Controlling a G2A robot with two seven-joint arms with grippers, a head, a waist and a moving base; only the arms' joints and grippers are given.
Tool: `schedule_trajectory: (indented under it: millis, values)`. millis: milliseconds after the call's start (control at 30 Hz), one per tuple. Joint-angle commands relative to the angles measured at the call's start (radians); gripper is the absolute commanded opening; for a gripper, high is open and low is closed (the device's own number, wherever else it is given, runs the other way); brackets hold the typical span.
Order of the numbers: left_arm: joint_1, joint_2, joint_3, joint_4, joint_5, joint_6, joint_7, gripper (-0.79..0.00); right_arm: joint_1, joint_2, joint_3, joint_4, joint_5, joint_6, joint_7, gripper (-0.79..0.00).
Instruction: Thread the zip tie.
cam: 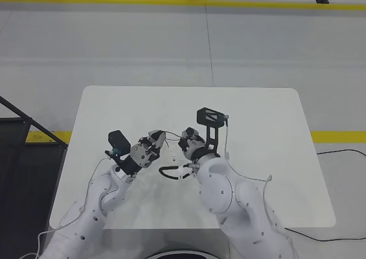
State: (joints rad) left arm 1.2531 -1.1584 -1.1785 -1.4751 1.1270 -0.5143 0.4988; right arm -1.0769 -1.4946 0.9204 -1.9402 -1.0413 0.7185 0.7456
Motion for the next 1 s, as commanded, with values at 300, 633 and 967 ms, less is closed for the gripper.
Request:
schedule_trajectory:
  millis: [300, 633, 967]
  values:
    - [0.001, -0.005, -0.006, -0.001, 0.001, -0.003, -0.004, -0.785, 0.007, -0.004, -0.023, 0.019, -0.111, -0.003, 0.055, -0.785]
    - [0.002, -0.009, -0.012, 0.002, 0.005, -0.01, -0.003, -0.785, 0.027, -0.021, -0.027, 0.037, -0.149, 0.05, 0.089, -0.785]
    - [0.001, -0.013, -0.014, 0.007, 0.024, -0.02, -0.007, -0.785, 0.025, -0.038, -0.01, 0.029, -0.104, 0.057, 0.068, -0.785]
